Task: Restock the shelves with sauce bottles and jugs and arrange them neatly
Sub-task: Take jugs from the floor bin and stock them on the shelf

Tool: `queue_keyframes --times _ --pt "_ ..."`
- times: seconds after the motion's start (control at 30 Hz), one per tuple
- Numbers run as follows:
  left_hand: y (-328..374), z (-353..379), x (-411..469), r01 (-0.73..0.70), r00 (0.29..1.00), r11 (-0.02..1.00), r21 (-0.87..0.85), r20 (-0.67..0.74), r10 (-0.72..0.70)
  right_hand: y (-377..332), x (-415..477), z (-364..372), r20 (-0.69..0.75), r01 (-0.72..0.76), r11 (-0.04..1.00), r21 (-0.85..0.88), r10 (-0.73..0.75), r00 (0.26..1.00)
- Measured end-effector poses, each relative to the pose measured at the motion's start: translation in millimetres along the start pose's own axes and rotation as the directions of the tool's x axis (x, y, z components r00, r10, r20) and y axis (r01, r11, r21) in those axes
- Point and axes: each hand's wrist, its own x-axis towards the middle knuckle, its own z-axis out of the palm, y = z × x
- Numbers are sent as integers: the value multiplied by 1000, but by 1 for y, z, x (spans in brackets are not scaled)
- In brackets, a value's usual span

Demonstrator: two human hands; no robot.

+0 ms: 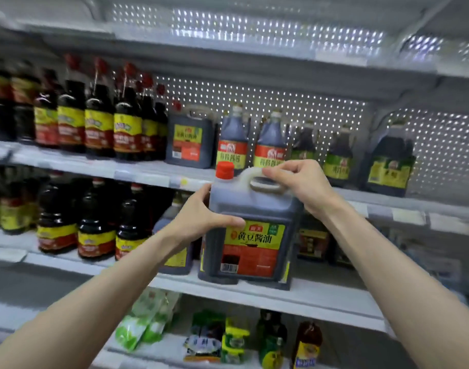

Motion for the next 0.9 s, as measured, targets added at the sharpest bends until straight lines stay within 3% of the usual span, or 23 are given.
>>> queue_keyframes --times 0.2,0.43,0.57,0.9 --pt "49 -46 22 -70 993 997 12 -92 71 -52 47 10 108 154 987 51 -159 981" --pt "65 -124 56 -139 984 986 96 -100 149 -82 102 69 49 246 968 53 -249 967" --pt "63 -184 82 -135 989 989 66 -45 139 -95 130 116 -3 250 966 61 -250 968" --pt "52 -281 169 -216 975 976 -2 44 216 -129 212 190 -101 209 972 -112 -220 970"
